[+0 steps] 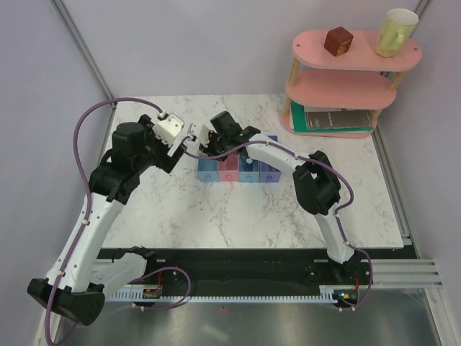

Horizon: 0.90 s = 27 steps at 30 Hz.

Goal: Sort the stationery into containers
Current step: Place the stationery in the storage box.

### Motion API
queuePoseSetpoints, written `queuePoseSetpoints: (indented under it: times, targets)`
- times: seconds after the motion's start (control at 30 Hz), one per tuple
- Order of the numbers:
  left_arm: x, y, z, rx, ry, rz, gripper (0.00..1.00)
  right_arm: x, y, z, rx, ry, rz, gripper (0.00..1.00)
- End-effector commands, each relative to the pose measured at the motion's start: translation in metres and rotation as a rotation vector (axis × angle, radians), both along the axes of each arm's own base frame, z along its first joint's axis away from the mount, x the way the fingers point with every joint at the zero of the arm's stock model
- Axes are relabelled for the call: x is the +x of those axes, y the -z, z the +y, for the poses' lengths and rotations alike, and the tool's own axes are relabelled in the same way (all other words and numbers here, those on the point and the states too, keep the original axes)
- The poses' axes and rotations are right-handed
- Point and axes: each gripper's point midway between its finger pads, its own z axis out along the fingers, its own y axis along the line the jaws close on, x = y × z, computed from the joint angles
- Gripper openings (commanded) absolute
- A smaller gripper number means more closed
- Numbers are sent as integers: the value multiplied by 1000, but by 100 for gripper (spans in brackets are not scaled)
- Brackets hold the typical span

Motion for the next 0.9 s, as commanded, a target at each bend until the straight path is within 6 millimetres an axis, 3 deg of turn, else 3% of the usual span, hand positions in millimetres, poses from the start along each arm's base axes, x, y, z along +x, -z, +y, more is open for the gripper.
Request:
queuePoseSetpoints:
  times: [0.0,0.07,0.2,0.4,0.47,0.57,0.6,0.63,0.7,0.73,0.8,0.83,0.87]
  targets:
    - [-4,-8,-2,-46,0,-15,100,7,-15,5,38,19,-40,26]
    - [-4,-8,-2,-46,-1,-17,100,7,-19,3,38,24,-48,28]
    - [-5,-7,-3,-52,1,-13,100,4,-21,-3,34,26,-54,46]
    - [-4,-9,-4,-65,-3,-15,100,1,-40,-9,47,43,-77,62]
    - [-5,-10,-3,-68,-4,-16,100,1,-61,-11,76,65,-99,68]
    - [-6,-12,-5,-83,-3,-12,100,-2,-103,-18,133,106,-140,97]
    - [-6,-13,-6,-93,-6,-8,100,-5,-113,-21,146,119,-147,98]
    - [-6,-13,-7,-96,-2,-4,100,-9,-139,-28,182,137,-175,98]
    - [-6,-18,-9,-108,2,-4,100,-19,-149,-43,166,160,-179,98]
    - [-4,-16,-10,-104,4,4,100,-28,-169,-53,173,160,-202,98]
    - [-6,-18,-11,-103,12,17,100,-38,-170,-81,78,187,-215,98]
    - [-5,-21,-11,-107,11,22,100,-43,-184,-95,64,209,-243,98]
    - [-7,-19,-12,-105,14,38,100,-44,-185,-111,18,252,-260,98]
